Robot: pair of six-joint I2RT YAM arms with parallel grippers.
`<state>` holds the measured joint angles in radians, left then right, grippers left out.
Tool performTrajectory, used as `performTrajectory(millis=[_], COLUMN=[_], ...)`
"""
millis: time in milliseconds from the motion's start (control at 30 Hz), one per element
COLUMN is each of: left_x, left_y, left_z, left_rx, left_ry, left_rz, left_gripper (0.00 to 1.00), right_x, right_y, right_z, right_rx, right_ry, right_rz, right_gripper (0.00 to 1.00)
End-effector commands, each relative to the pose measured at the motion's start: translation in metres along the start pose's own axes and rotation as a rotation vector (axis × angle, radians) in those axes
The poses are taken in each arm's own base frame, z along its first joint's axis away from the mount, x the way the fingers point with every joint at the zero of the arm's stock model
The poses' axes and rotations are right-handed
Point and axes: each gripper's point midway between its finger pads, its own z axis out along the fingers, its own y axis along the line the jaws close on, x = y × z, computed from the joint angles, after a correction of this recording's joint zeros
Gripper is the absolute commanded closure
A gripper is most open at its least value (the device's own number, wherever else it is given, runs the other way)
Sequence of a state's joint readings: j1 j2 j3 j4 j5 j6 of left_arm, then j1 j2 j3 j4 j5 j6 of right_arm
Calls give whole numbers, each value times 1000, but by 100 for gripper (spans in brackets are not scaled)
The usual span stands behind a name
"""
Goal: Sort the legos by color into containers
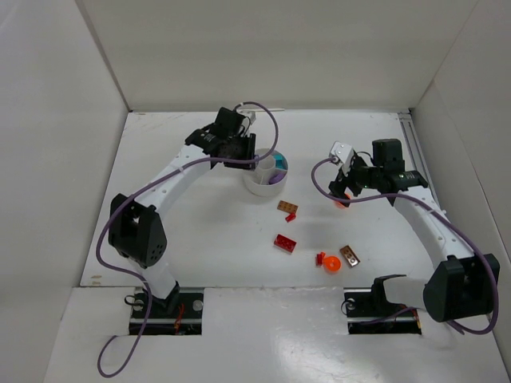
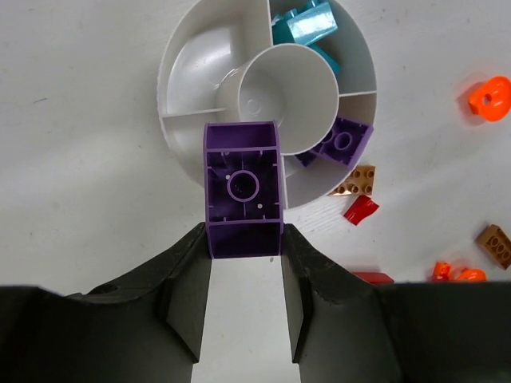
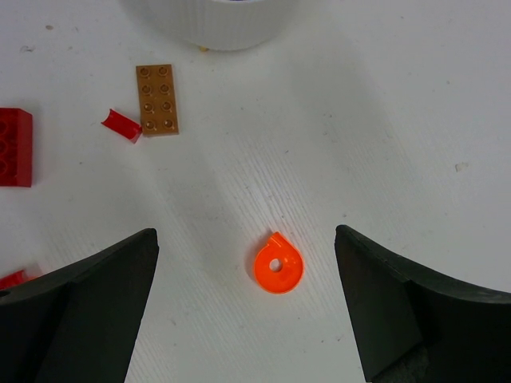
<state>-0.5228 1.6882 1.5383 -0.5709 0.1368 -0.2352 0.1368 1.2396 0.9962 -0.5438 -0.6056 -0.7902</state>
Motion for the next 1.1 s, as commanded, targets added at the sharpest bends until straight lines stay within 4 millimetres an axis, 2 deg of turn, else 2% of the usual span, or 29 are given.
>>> performTrajectory(millis=[0, 67, 167, 200, 233, 267, 333, 467, 500, 567, 633, 700, 733, 767, 900, 933, 967, 1000, 1067], left_x=[-2, 12, 20, 18, 14, 21, 17, 13, 16, 10, 16, 8, 10, 3, 0, 4, 5, 5, 8], left_y=[-7, -16, -26, -34, -33, -36, -44, -44, -41, -36, -32, -32, -31, -30, -25, -24, -21, -20, -17], left_z=[-7, -5, 1, 0, 2, 6, 6, 14, 23, 25, 35, 35, 38, 31, 27, 29, 28, 30, 31], left_rx=[39, 40, 58, 68, 58, 50, 39, -1, -20, -72, -117, -166, -171, -194, -270, -278, -292, -306, -334], left_ry=[2, 24, 38, 39, 33, 65, 56, 78, 100, 107, 143, 138, 146, 129, 125, 140, 144, 147, 165], left_rz=[37, 89, 148, 160, 160, 171, 191, 189, 179, 157, 160, 142, 130, 117, 65, 56, 59, 46, 30], left_gripper=[100, 100, 100, 100, 100, 100, 100, 100, 100, 100, 100, 100, 100, 100, 100, 100, 94, 93, 93], right_x=[-12, -10, -6, -6, -7, -7, -7, -6, -8, -8, -8, -8, -5, -5, -5, -5, -5, -5, -5], right_y=[-12, -12, -11, -11, -10, -10, -10, -11, -11, -11, -11, -11, -9, -9, -11, -11, -11, -11, -11], right_z=[-6, -4, 2, 2, 2, 2, 2, 2, 0, 0, 0, 0, 1, 1, -2, -2, -2, -2, -2], right_rx=[29, 23, 2, 2, -4, -4, -4, 2, 8, 8, 8, 8, 2, 2, 21, 21, 21, 21, 21], right_ry=[-17, -12, -6, -6, -12, -12, -12, -6, -11, -11, -11, -11, -6, -6, 2, 2, 2, 2, 2], right_rz=[-28, -22, -9, -9, -18, -19, -19, -19, -24, -24, -24, -24, -19, -19, -24, -24, -24, -15, -15], right_gripper=[4, 4, 4, 4, 4, 4, 4, 4, 4, 4, 4, 4, 4, 4, 4, 4, 4, 4, 4])
